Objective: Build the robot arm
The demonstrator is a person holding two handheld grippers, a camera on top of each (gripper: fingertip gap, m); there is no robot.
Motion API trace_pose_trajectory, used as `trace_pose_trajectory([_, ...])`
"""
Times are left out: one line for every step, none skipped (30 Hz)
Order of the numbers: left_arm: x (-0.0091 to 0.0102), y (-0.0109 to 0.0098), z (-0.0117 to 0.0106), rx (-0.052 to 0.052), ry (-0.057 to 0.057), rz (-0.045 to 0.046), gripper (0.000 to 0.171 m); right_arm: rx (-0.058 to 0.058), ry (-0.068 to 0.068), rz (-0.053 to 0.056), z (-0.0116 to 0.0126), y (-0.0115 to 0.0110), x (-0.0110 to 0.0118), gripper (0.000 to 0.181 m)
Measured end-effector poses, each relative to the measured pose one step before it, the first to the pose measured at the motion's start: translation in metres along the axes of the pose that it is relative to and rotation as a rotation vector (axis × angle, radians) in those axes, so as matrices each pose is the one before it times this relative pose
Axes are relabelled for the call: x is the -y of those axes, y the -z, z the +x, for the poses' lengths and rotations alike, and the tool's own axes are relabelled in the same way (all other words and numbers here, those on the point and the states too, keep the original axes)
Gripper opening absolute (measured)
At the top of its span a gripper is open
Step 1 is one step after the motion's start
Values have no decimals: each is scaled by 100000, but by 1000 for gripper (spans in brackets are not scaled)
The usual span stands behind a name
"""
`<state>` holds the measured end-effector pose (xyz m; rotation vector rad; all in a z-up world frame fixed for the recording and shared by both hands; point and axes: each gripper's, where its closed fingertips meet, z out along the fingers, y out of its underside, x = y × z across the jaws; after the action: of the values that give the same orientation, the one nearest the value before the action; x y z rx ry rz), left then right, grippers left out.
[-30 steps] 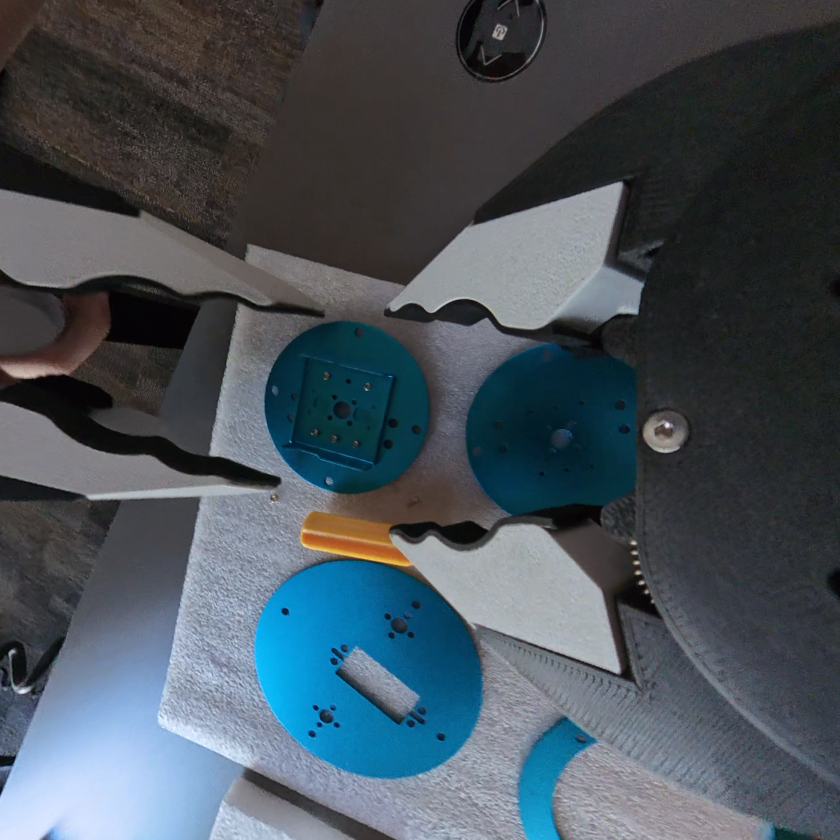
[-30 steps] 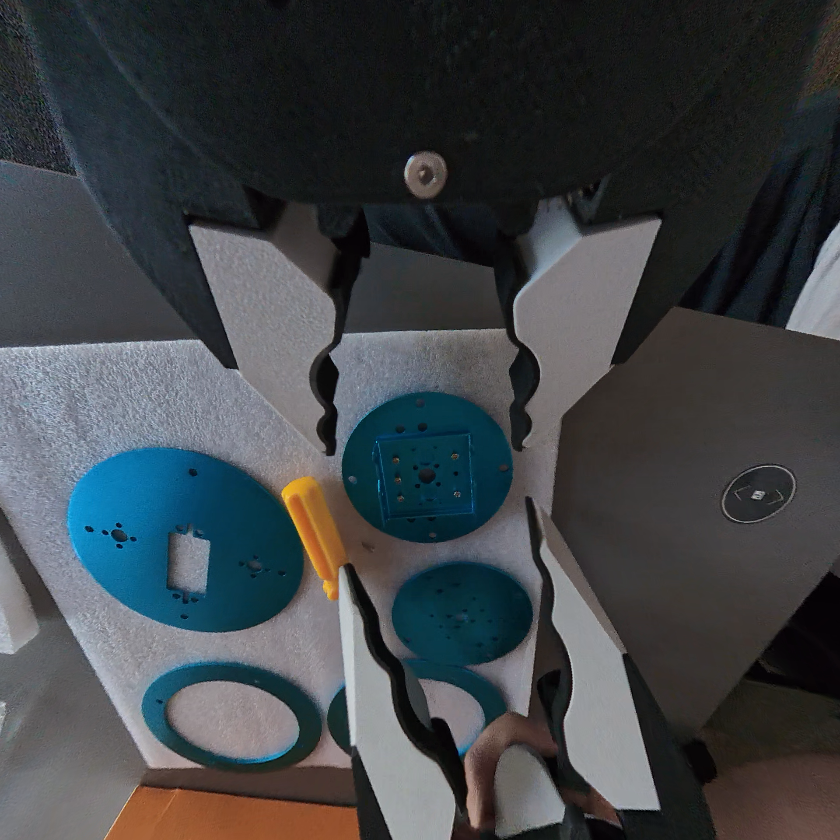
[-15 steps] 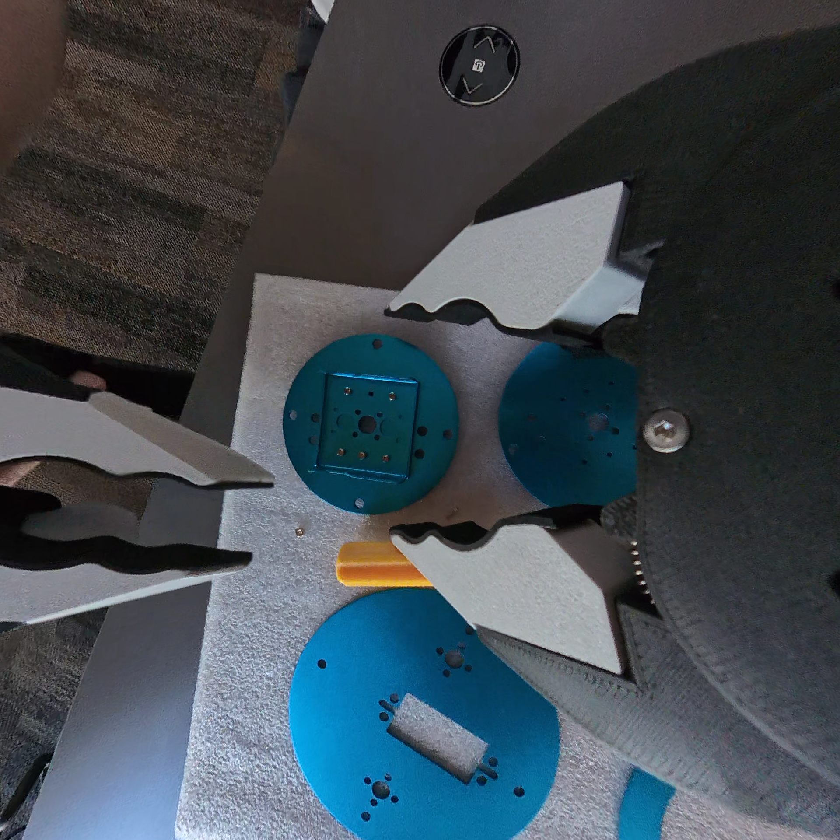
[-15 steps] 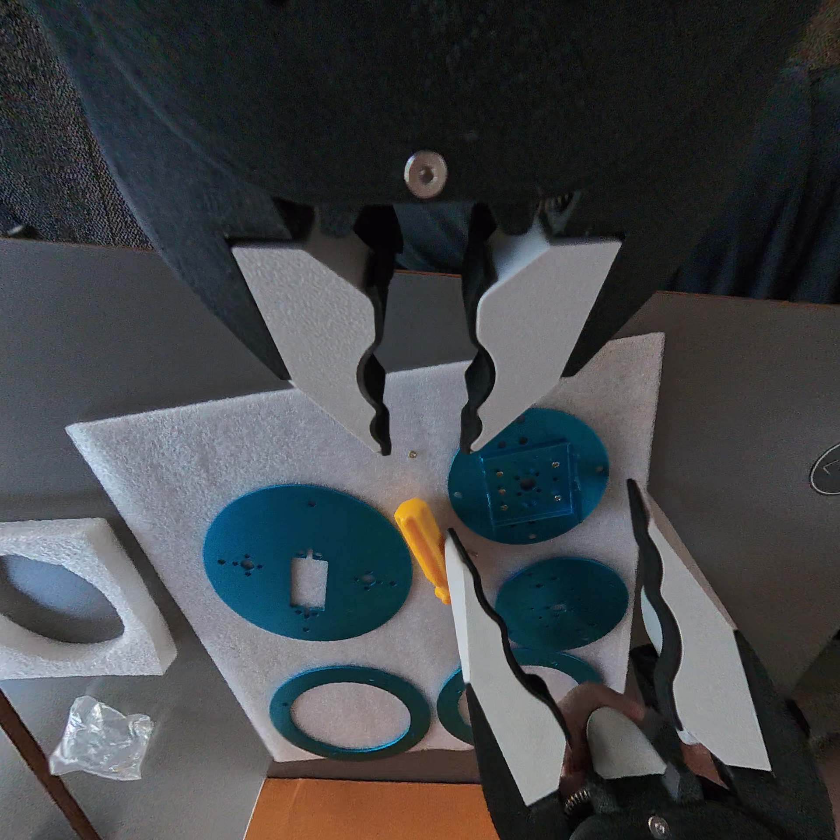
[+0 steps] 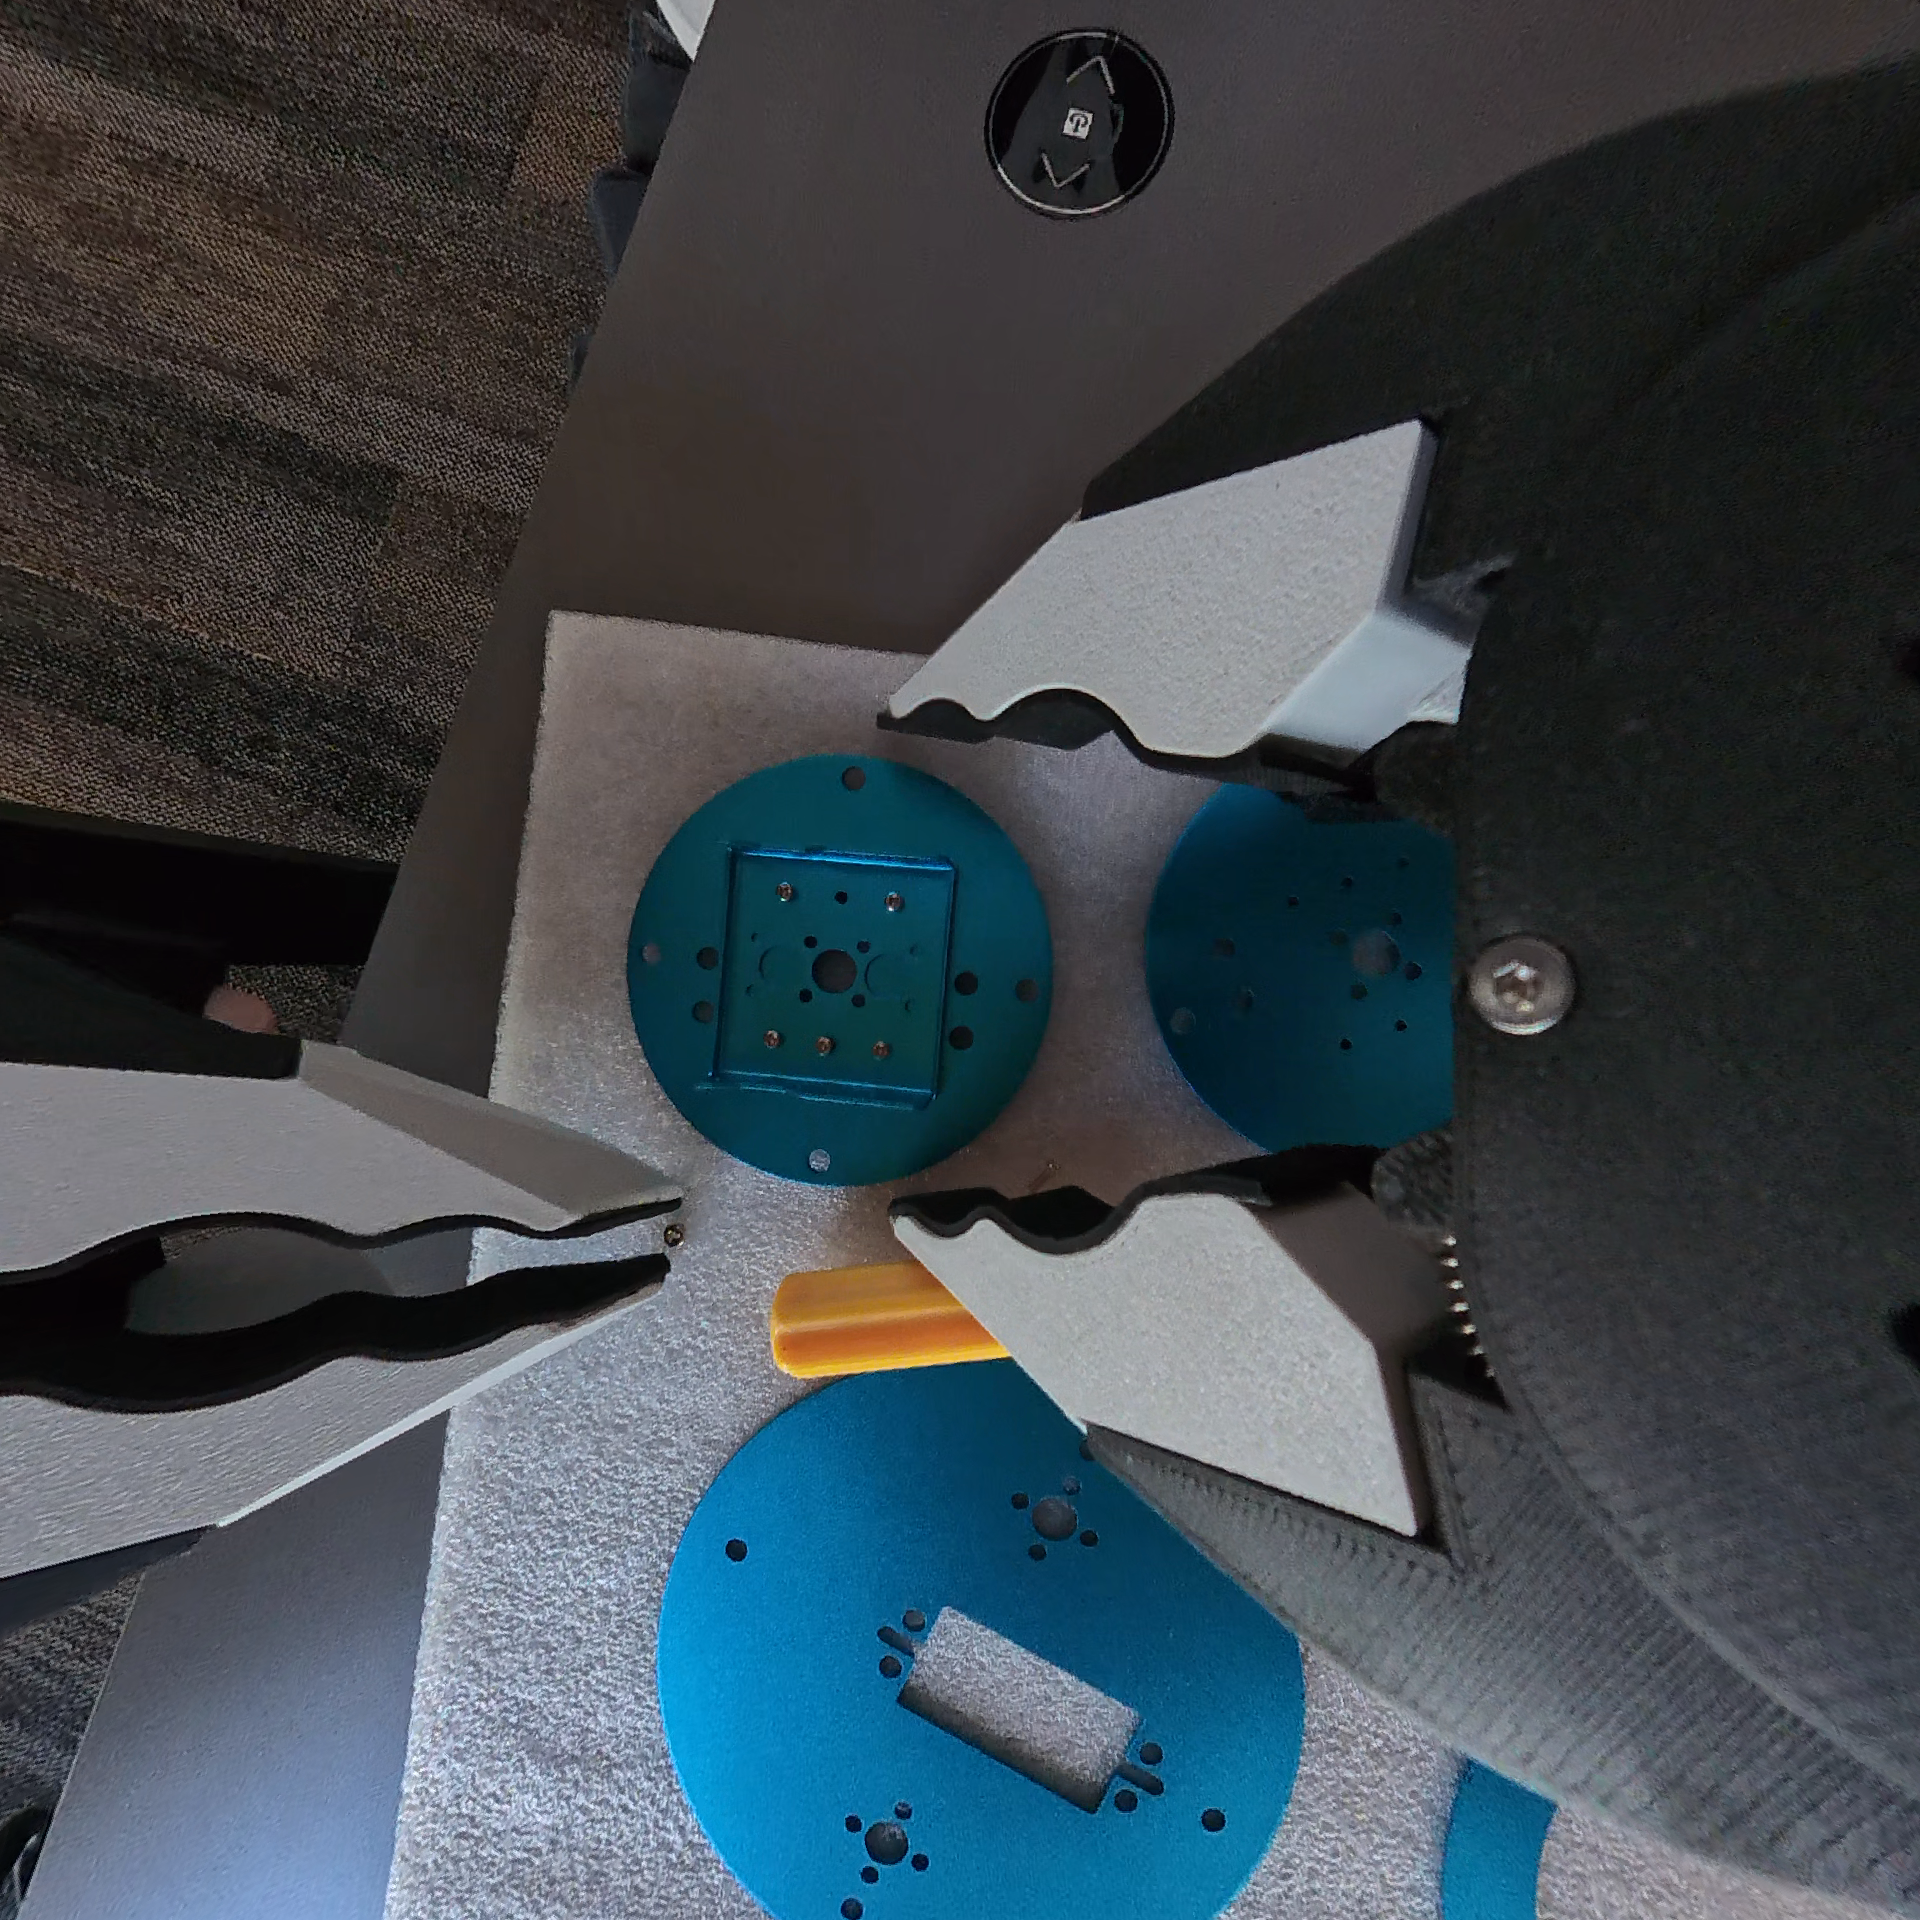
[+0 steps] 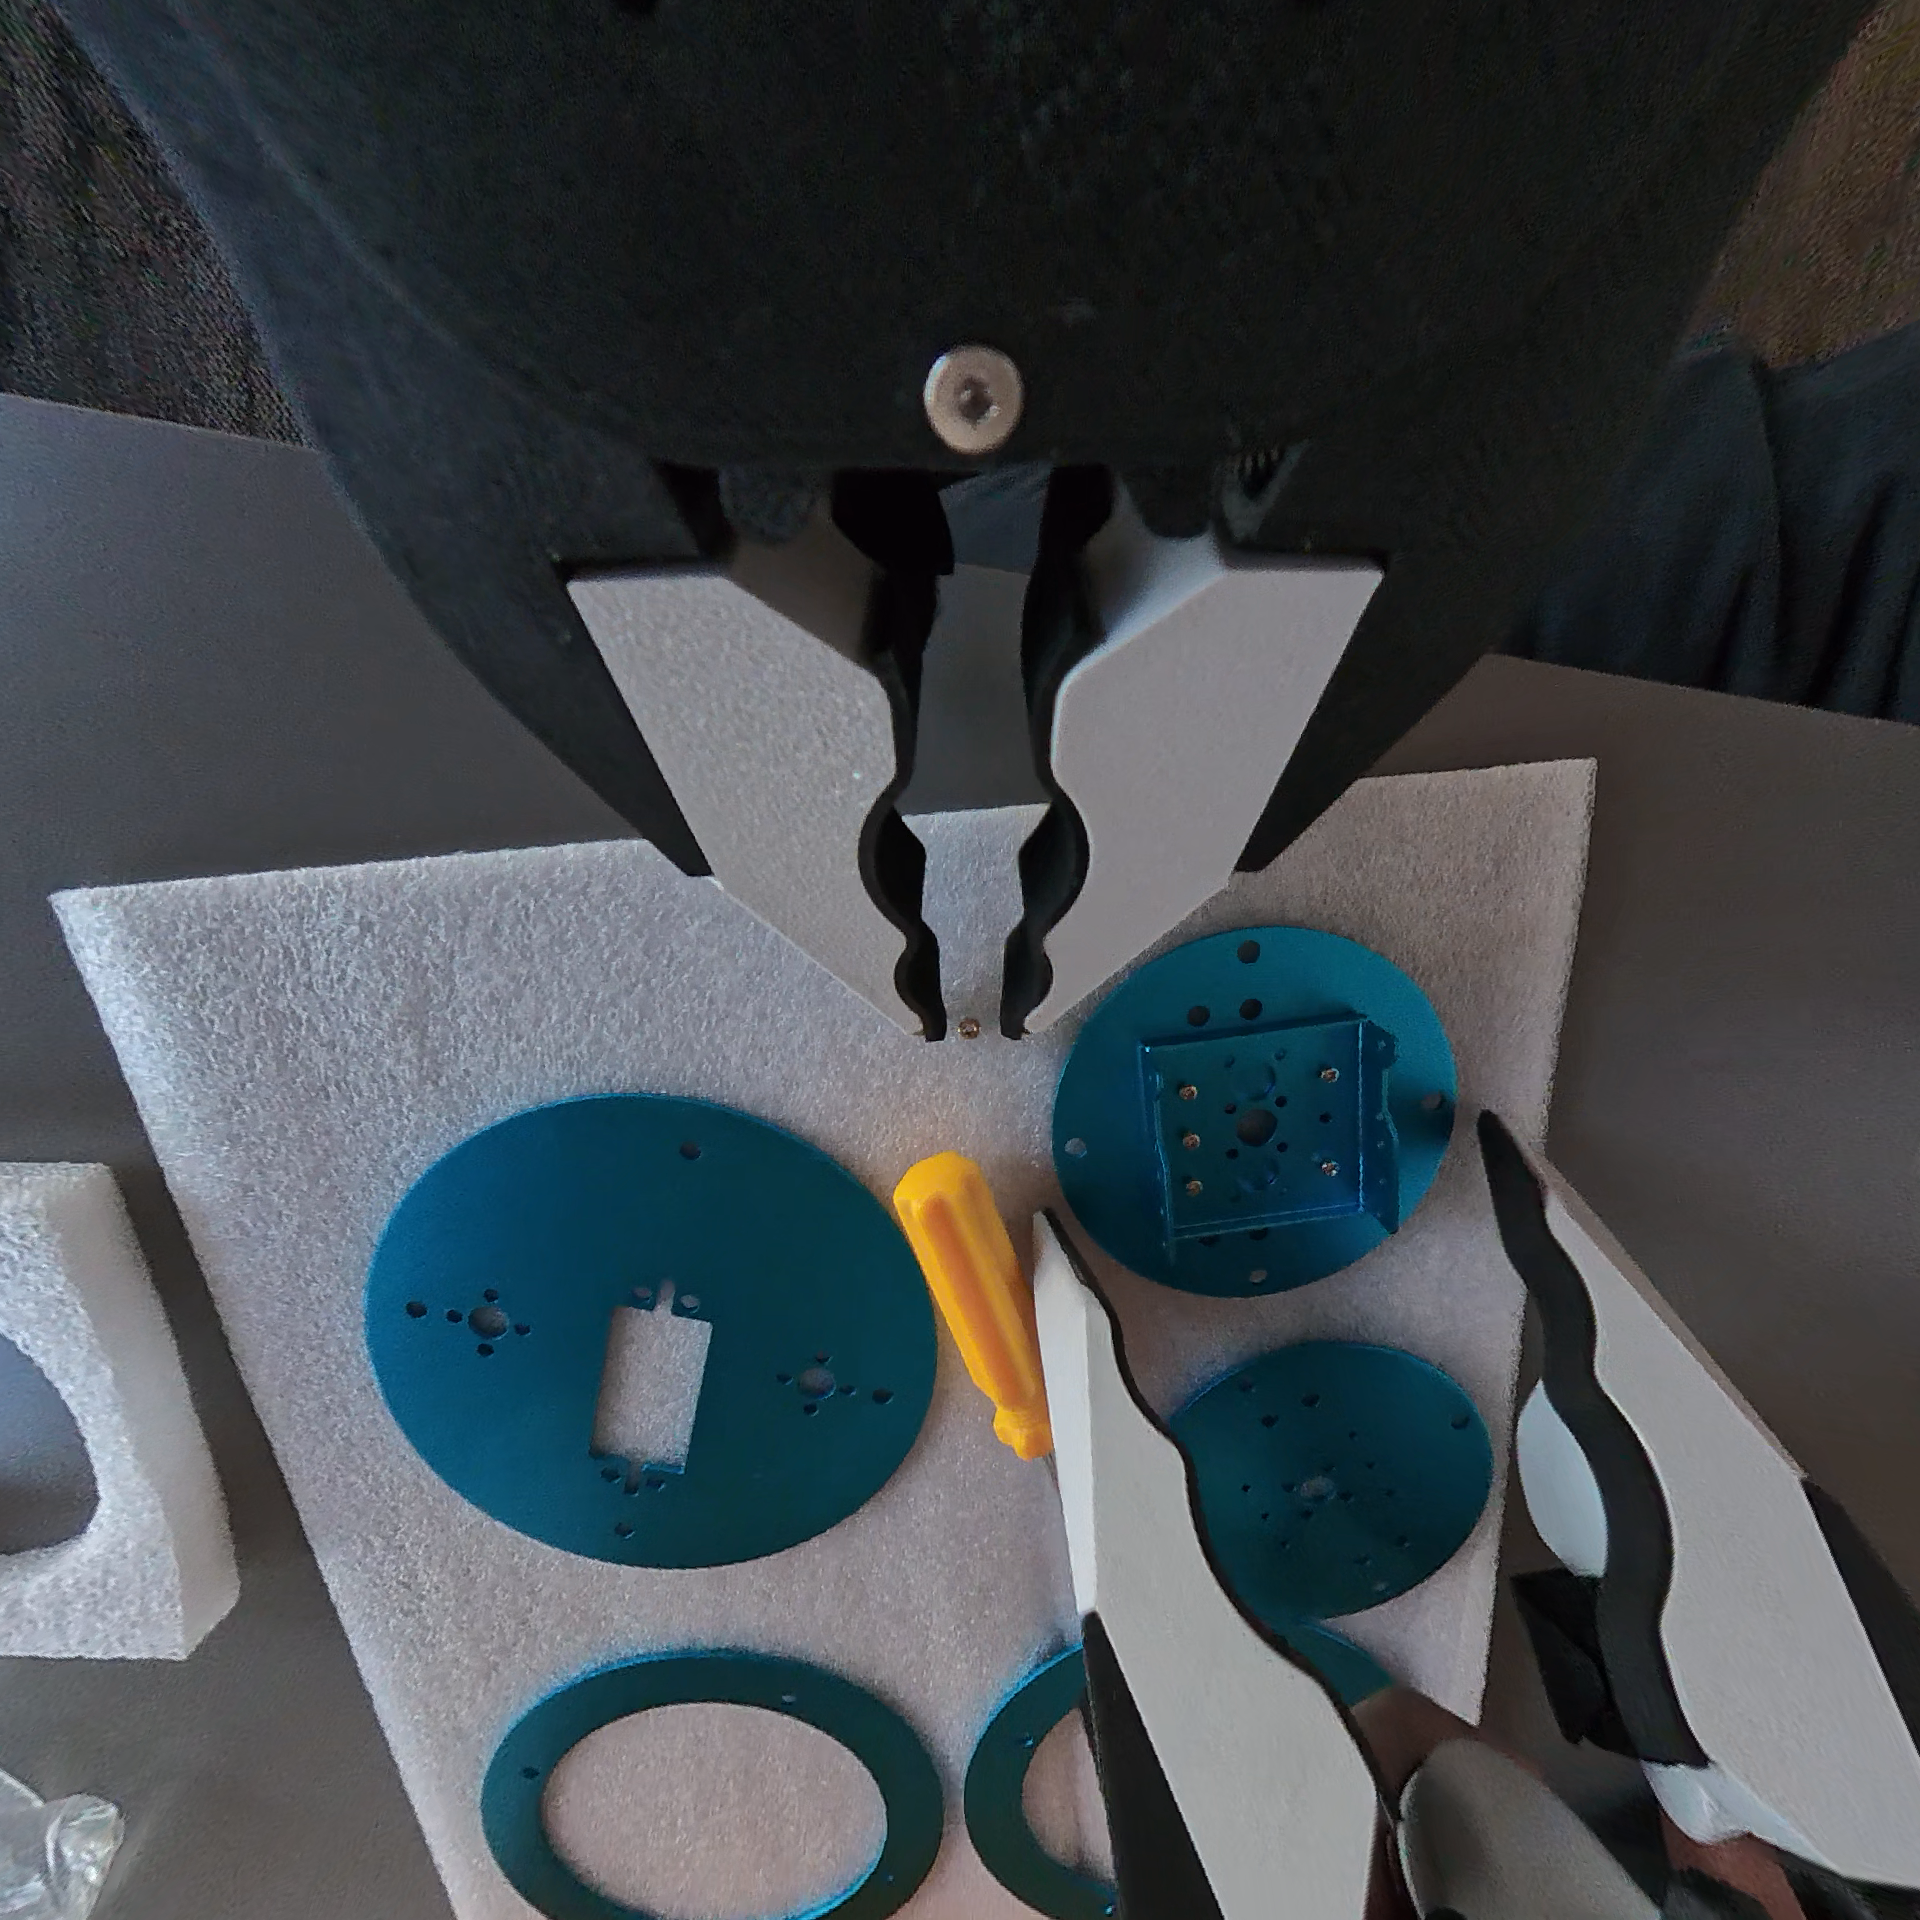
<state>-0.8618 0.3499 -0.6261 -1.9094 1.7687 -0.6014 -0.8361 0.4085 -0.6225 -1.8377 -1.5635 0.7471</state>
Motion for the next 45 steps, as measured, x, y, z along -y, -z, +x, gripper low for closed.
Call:
trace_pose_trajectory([-32,21,-72,-5,-266,-795,85,314,1072,-2561,-8,-11,12,10])
trace_pose_trajectory([-19,20,-47,-23,-548,-963,83,440,1396,-3637,-8,-53,-37,11])
trace_pose_trajectory([-19,-10,-31,-21,-643,-1160,83,455,1645,-4120,5,-42,-8,10])
trace_pose_trajectory([-8,-27,-1,54,-493,-1156,83,346,2119,-4342,1,-32,8,11])
trace_pose_trajectory([7,-32,-1,258,-514,-1047,83,221,2350,-4511,-3,-47,-11,10])
trace_pose_trajectory([7,-6,9,452,-618,-613,83,81,2185,-4019,13,-53,-10,10])
trace_pose_trajectory([24,7,16,388,-302,-127,82,295,1331,-3332,-2,-51,-34,10])
trace_pose_trajectory([-4,20,43,271,39,130,82,412,435,-2156,-9,-13,-14,10])
trace_pose_trajectory([-6,3,57,254,229,373,80,322,82,-1246,5,7,-10,10])
trace_pose_trajectory([-14,0,15,473,73,475,80,178,-174,-527,-10,-6,-5,10])
trace_pose_trajectory([-1,16,19,449,98,481,80,89,-237,-12,1,-9,-6,10])
trace_pose_trajectory([-19,23,-3,283,317,342,79,48,-182,303,-8,4,0,9])
trace_pose_trajectory([-14,18,11,181,294,256,79,132,-324,321,-10,-6,-2,9])
trace_pose_trajectory([1,4,1,163,82,128,79,169,-652,157,-18,17,-5,7])
trace_pose_trajectory([-7,14,2,124,-21,-141,79,-164,-520,-127,6,-2,0,7])
trace_pose_trajectory([-22,17,8,74,-65,-427,79,-509,-88,-347,22,-6,1,6])
trace_pose_trajectory([-16,18,3,133,-207,-719,79,-619,200,-543,5,-19,1,5])
trace_pose_trajectory([-14,34,-12,199,-331,-1085,78,-596,247,-629,-14,-2,-6,5])
trace_pose_trajectory([-11,18,-2,299,-614,-1375,78,-514,301,-617,-2,6,2,5])
trace_pose_trajectory([18,5,-12,452,-1036,-1413,79,-440,299,-556,-2,-10,-7,5])
trace_pose_trajectory([26,4,-16,583,-1262,-1616,79,-262,112,-395,1,0,-4,5])
trace_pose_trajectory([19,25,-32,736,-1164,-1852,79,-114,-38,-215,-9,-4,4,4])
trace_pose_trajectory([18,33,-87,1101,-1199,-2075,81,-34,-96,-54,7,-2,1,4])
trace_pose_trajectory([53,21,-68,1249,-1471,-1892,82,75,-121,169,-8,-11,2,4])
trace_pose_trajectory([63,37,-30,1246,-1850,-1556,82,271,-264,350,6,-3,7,4])
trace_pose_trajectory([80,45,-23,1351,-2021,-1106,83,483,-525,419,0,5,-7,4])
trace_pose_trajectory([66,44,-13,1152,-1806,-880,83,526,-540,403,-7,2,0,4])
trace_pose_trajectory([68,31,7,862,-1660,-657,83,447,-378,313,4,-10,-1,4])
trace_pose_trajectory([64,32,21,740,-1399,-378,83,334,-281,257,-4,-9,-1,4])
trace_pose_trajectory([34,15,69,246,-1046,-313,81,258,-307,213,5,3,-2,4])
trace_pose_trajectory([27,18,96,75,-851,-304,79,132,-261,159,-5,3,-2,4])
trace_pose_trajectory([30,11,37,321,-928,-144,79,-5,-107,110,4,2,-1,4])
trace_pose_trajectory([35,13,44,140,-745,-53,78,-66,10,64,-9,-2,-14,4])
trace_pose_trajectory([27,-9,146,-607,-562,-43,76,-81,5,106,2,-2,6,4])
trace_pose_trajectory([13,-13,126,-687,-464,26,73,-19,-106,120,-4,-7,-5,4])
trace_pose_trajectory([5,-9,2,15,-260,111,72,74,-202,151,7,-1,6,4])
trace_pose_trajectory([-12,-5,-131,509,239,298,74,139,-263,201,-6,0,4,4])
trace_pose_trajectory([-36,-22,-291,857,909,326,80,207,-304,256,3,-2,-9,4])
trace_pose_trajectory([-83,-36,-357,696,1746,-8,87,258,-372,257,1,1,6,4])
trace_pose_trajectory([-113,-81,-161,-761,2631,-52,91,166,-393,222,2,12,6,4])
trace_pose_trajectory([-110,-90,42,-2137,2778,52,91,-14,-274,171,-5,4,-1,4])
trace_pose_trajectory([-81,-103,1,-1745,2155,350,91,-234,-68,218,0,5,17,4])
trace_pose_trajectory([-44,-77,-3,-1468,1650,929,92,-378,112,377,6,0,-7,4])
trace_pose_trajectory([-38,-72,91,-1896,1187,1208,90,-392,119,597,-9,10,2,4])
trace_pose_trajectory([-54,-74,30,-1760,1445,921,90,-302,-23,749,0,10,9,5])
